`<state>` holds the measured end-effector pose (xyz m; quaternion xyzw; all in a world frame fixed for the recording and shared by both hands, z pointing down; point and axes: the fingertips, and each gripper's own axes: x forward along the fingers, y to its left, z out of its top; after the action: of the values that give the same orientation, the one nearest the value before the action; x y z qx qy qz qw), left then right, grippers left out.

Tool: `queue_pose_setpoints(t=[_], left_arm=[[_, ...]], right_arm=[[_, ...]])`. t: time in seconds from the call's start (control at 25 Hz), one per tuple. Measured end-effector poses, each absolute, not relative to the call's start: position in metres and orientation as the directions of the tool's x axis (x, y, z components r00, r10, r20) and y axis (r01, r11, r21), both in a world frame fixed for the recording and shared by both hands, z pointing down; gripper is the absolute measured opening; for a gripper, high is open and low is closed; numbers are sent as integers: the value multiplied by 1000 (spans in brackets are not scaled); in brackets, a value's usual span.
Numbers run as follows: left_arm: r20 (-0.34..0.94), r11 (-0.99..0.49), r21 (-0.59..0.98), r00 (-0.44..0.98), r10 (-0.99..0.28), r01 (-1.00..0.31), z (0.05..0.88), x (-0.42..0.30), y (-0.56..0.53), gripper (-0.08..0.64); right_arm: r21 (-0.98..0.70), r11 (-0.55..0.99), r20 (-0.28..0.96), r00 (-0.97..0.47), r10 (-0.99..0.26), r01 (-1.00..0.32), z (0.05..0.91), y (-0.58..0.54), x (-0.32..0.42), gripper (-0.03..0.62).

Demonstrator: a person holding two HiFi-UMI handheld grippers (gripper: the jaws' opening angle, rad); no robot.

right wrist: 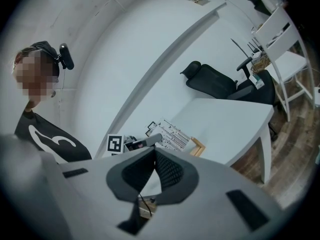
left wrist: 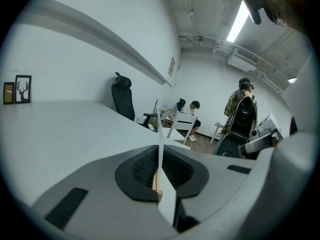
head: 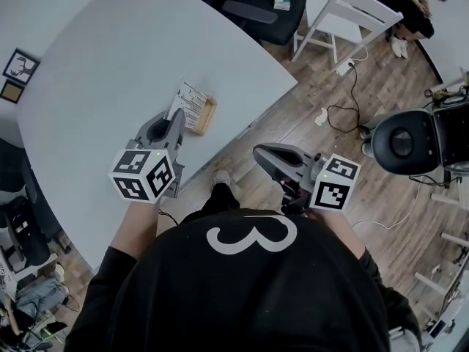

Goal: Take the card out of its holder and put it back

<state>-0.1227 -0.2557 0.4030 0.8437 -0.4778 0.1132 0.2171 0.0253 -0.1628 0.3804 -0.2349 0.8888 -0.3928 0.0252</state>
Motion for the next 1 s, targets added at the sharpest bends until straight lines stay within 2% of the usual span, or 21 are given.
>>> queue_pose_setpoints(t=[0.36, 1.0], left_arm=[[336, -439, 244, 500, -798, -864, 377, -127, -229, 26], [243, -465, 481, 623, -744, -743, 350, -100, -120, 25]], right_arm=[[-691, 605, 137, -893, -428, -396, 375, -137, 27, 9], [-642, 671, 112, -911, -397, -371, 353, -79, 30, 9]])
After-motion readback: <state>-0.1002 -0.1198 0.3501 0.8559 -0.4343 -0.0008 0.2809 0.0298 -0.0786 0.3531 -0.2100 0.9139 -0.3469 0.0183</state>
